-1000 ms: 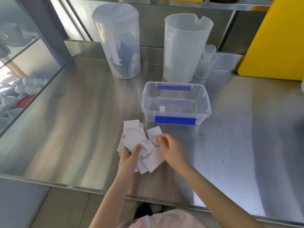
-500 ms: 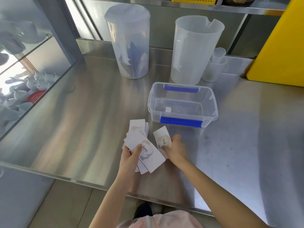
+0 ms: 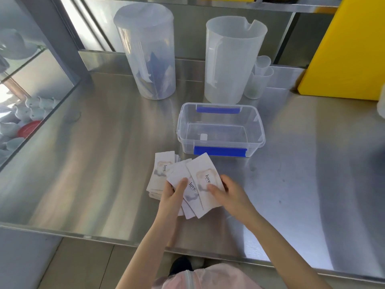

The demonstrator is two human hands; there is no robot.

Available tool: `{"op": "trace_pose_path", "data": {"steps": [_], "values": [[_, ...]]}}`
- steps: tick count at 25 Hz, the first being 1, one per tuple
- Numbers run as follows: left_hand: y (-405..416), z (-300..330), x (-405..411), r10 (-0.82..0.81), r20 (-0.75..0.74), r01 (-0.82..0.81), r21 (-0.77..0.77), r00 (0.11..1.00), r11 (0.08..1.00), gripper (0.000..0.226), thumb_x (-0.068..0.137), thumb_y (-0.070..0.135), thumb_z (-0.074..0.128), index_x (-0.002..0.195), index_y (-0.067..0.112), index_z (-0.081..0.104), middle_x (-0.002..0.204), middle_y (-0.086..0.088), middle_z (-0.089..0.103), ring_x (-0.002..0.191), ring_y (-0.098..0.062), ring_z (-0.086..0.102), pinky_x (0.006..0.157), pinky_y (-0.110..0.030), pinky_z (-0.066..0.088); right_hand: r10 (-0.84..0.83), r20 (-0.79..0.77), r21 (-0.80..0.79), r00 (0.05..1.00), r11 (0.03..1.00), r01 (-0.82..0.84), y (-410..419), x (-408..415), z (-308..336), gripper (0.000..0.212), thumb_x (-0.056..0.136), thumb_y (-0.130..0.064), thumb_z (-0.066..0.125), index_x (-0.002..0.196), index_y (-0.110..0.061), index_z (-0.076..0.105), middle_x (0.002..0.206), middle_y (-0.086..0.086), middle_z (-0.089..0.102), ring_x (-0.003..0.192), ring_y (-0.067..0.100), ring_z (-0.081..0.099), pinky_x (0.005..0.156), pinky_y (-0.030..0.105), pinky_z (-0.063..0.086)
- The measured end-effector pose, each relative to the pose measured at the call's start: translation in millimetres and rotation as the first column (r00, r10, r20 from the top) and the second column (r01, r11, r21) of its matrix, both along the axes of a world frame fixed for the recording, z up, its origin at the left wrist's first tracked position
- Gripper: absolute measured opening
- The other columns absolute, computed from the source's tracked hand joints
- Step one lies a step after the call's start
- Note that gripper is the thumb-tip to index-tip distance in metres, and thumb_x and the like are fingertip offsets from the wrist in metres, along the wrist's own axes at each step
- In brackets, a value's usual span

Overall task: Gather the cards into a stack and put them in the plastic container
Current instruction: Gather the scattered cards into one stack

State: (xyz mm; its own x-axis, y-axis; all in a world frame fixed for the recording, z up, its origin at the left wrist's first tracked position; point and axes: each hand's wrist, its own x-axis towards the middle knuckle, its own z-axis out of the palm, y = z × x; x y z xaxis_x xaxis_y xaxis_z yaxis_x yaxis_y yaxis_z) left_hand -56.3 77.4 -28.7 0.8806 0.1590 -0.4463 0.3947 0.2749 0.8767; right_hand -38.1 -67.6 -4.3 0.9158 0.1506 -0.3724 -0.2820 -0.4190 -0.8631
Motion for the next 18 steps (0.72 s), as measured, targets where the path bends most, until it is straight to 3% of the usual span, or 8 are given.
{"op": "trace_pose_path", "data": {"steps": [2, 4, 8, 11, 13, 15, 17, 18], "values": [[-6.5, 1.1, 1.4, -0.033, 0.032, 0.034, -0.016, 0.999, 0.999, 0.035, 0.089, 0.023, 0.052, 0.124, 0.019, 0.051, 0.114, -0.002, 0.066, 0.102, -0.017, 0.063, 0.078, -0.026, 0.055, 0.068, 0.085, -0.174, 0.994, 0.983, -0.052, 6.7, -3.6, -8.9, 0.024, 0.086, -0.031, 0.056, 0.105, -0.017, 0.055, 0.106, 0.002, 0.057, 0.09, 0.015, 0.059, 0.08, 0.027, 0.054], [-11.5, -2.4, 2.7, -0.053, 0.025, 0.053, -0.028, 0.998, 0.998, 0.035, 0.088, 0.022, 0.053, 0.123, 0.017, 0.051, 0.11, -0.004, 0.067, 0.094, -0.016, 0.065, 0.069, -0.022, 0.056, 0.062, 0.116, -0.199, 0.991, 0.979, -0.038, 9.9, -4.2, -14.7, 0.036, 0.083, -0.033, 0.059, 0.115, -0.018, 0.051, 0.115, 0.002, 0.054, 0.101, 0.017, 0.056, 0.091, 0.037, 0.051], [-18.8, -6.9, 3.4, -0.052, 0.021, 0.054, -0.143, 0.998, 0.988, 0.033, 0.089, 0.019, 0.05, 0.122, 0.017, 0.05, 0.105, -0.004, 0.067, 0.087, -0.016, 0.066, 0.07, -0.028, 0.057, -0.077, -0.164, 0.143, 0.983, 0.985, 0.101, 3.8, -6.8, -25.0, 0.069, 0.074, -0.043, 0.068, 0.132, -0.026, 0.036, 0.126, -0.005, 0.054, 0.113, 0.016, 0.056, 0.101, 0.042, 0.047], [-25.1, -10.8, 7.4, -0.063, 0.043, 0.07, -0.188, 0.997, 0.98, 0.036, 0.087, 0.017, 0.054, 0.123, 0.015, 0.05, 0.109, -0.008, 0.066, 0.096, -0.025, 0.064, 0.085, -0.04, 0.053, -0.138, -0.234, 0.284, 0.962, 0.937, 0.203, -4.7, -8.5, -29.1, 0.05, 0.077, -0.025, 0.07, 0.122, -0.02, 0.048, 0.113, 0.0, 0.062, 0.101, 0.016, 0.062, 0.094, 0.037, 0.052], [-22.6, -13.6, 14.9, -0.09, 0.091, 0.103, -0.144, 0.992, 0.984, 0.042, 0.078, 0.025, 0.065, 0.118, 0.016, 0.054, 0.113, -0.011, 0.066, 0.105, -0.028, 0.062, 0.093, -0.044, 0.049, -0.097, -0.113, 0.212, 0.989, 0.97, 0.119, -15.4, -2.7, -20.0, 0.03, 0.081, -0.014, 0.066, 0.108, -0.02, 0.054, 0.1, -0.005, 0.064, 0.088, 0.01, 0.062, 0.077, 0.016, 0.053], [-16.2, -12.7, 25.6, -0.121, 0.158, 0.124, -0.008, 0.98, 0.992, 0.035, 0.069, 0.027, 0.07, 0.103, 0.022, 0.058, 0.104, -0.006, 0.067, 0.098, -0.021, 0.063, 0.089, -0.034, 0.05, 0.0, 0.063, 0.013, 0.998, 1.0, -0.001, -34.1, 8.0, -6.8, 0.027, 0.081, -0.01, 0.064, 0.102, -0.024, 0.055, 0.091, -0.014, 0.061, 0.081, 0.005, 0.059, 0.064, 0.0, 0.045], [-12.7, -12.0, 35.5, -0.239, 0.211, 0.196, 0.204, 0.948, 0.959, 0.027, 0.074, 0.017, 0.068, 0.092, 0.032, 0.055, 0.096, 0.003, 0.064, 0.086, -0.008, 0.062, 0.082, -0.019, 0.05, 0.115, 0.191, -0.22, 0.975, 0.973, -0.072, -55.5, 20.4, 4.4, 0.028, 0.081, -0.01, 0.062, 0.105, -0.024, 0.06, 0.094, -0.015, 0.061, 0.084, 0.004, 0.058, 0.07, -0.002, 0.04], [-13.3, -12.8, 39.2, -0.343, 0.207, 0.262, 0.336, 0.916, 0.904, 0.031, 0.076, 0.014, 0.067, 0.091, 0.036, 0.053, 0.095, 0.007, 0.063, 0.085, -0.004, 0.061, 0.081, -0.013, 0.048, 0.172, 0.226, -0.313, 0.959, 0.945, -0.096, -63.1, 25.7, 6.6, 0.029, 0.081, -0.01, 0.062, 0.107, -0.023, 0.061, 0.097, -0.012, 0.062, 0.089, 0.007, 0.059, 0.076, 0.003, 0.04]]}}
